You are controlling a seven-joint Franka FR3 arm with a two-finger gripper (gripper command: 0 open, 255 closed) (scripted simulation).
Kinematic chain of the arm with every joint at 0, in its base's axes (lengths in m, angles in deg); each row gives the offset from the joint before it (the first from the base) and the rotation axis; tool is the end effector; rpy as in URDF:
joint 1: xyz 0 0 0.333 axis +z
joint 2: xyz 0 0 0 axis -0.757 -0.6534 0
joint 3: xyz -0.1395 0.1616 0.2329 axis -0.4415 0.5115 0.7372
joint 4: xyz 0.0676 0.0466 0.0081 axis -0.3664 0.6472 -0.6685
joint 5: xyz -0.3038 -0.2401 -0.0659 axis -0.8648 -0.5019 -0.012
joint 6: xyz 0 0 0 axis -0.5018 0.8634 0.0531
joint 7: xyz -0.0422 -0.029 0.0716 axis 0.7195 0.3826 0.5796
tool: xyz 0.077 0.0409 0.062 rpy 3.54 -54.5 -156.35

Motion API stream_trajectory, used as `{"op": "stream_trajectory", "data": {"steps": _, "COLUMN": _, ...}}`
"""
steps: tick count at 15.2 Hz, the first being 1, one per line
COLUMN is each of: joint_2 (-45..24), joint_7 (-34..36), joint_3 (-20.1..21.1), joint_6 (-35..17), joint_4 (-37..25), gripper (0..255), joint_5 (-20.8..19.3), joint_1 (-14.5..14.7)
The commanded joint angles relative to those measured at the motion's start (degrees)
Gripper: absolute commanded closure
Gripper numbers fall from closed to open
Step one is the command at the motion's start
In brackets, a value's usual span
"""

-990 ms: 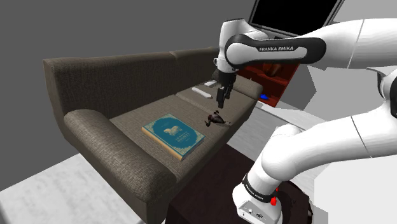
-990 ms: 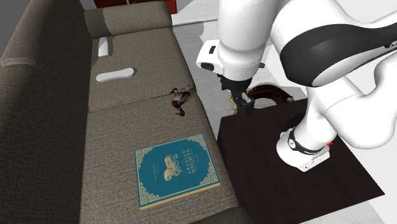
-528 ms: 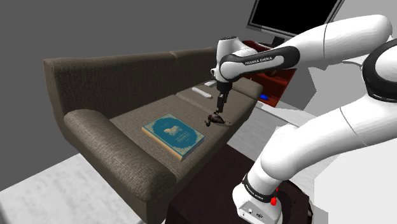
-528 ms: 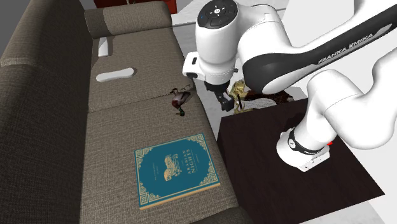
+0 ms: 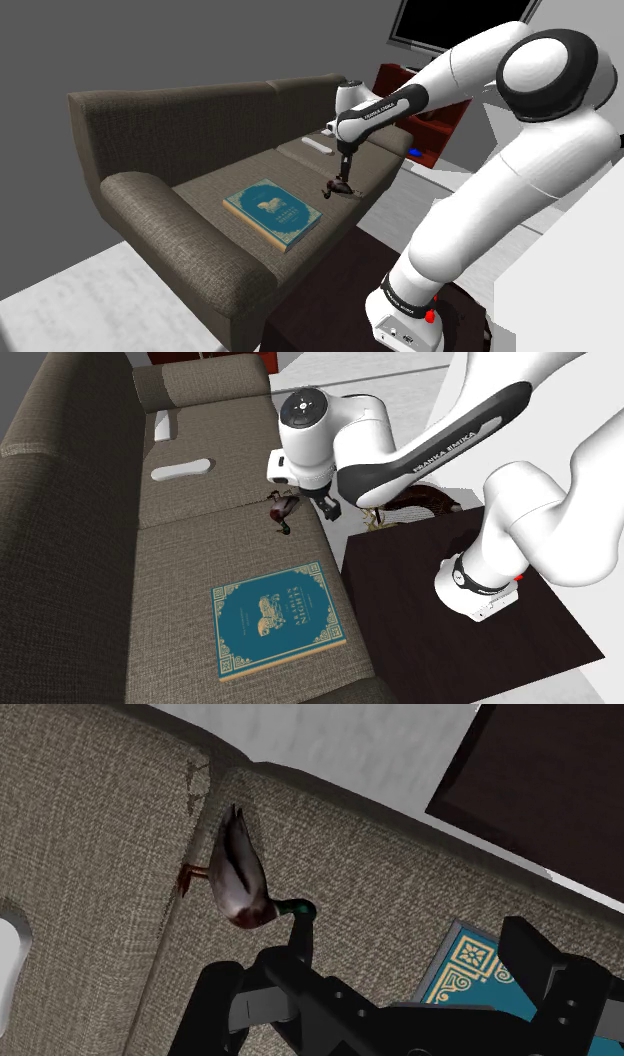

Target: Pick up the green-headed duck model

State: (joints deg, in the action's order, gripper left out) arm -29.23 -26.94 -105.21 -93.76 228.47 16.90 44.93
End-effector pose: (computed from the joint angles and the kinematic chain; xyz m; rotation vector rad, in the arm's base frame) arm 0.3781 -0.2118 0.3457 2.8507 0.6195 -0.2824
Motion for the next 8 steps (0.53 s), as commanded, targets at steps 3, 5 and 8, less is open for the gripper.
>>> {"op": "stream_trajectory", "data": {"steps": 3, "joint_2": -9.3, "joint_7": -5.8, "joint_3": -2.8, "joint_6": -7.3, "joint_4": -3.6, "gripper": 0, "joint_5": -0.1, "joint_1": -0.6}}
{"op": "stream_trajectory", "data": {"steps": 5, "joint_2": -14.2, "joint_7": -8.9, "joint_3": -3.6, "joint_6": -10.7, "joint_4": -5.8, "gripper": 0, "joint_5": 0.7, "joint_1": -1.0}}
{"op": "stream_trajectory", "data": {"steps": 8, "joint_2": -21.7, "joint_7": -13.7, "joint_3": -4.0, "joint_6": -15.4, "joint_4": -9.7, "gripper": 0, "joint_5": 2.6, "joint_1": -2.3}}
